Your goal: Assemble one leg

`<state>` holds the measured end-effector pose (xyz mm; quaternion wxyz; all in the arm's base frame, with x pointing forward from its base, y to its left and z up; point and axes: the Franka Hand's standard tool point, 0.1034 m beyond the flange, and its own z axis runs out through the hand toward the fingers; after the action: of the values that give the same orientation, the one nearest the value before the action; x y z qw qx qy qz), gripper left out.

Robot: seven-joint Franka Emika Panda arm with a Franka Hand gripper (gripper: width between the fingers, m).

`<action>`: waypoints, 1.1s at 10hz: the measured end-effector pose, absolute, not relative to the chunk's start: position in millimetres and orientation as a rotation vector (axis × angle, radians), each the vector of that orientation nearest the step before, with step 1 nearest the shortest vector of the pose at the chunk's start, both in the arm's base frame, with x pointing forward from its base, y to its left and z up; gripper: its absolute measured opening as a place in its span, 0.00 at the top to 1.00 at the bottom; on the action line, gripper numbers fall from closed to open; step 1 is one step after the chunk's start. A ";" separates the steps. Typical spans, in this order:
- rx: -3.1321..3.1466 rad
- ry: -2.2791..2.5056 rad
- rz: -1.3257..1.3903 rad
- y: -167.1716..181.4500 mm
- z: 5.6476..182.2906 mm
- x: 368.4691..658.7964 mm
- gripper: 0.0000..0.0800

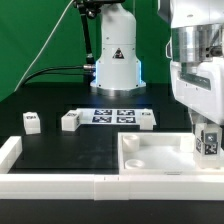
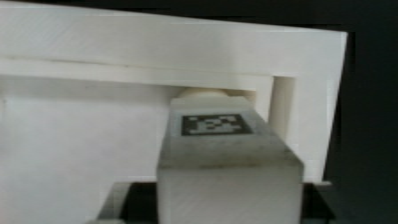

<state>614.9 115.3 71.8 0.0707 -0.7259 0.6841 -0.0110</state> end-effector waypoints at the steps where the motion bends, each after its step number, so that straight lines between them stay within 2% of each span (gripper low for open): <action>1: -2.214 2.025 -0.036 115.3 71.6 614.8 0.53; 3: -2.263 1.971 -0.040 117.4 71.8 614.5 0.22; 6: -2.614 1.503 -0.051 123.2 71.1 611.5 0.19; 11: -3.005 0.528 -0.111 120.3 68.5 611.3 0.19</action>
Offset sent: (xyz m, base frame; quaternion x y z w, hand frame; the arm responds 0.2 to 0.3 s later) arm -0.0045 0.0092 0.0023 -0.0038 -0.0134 -0.1306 0.9913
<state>611.3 120.3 68.5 0.0443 -0.9833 0.1726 -0.0363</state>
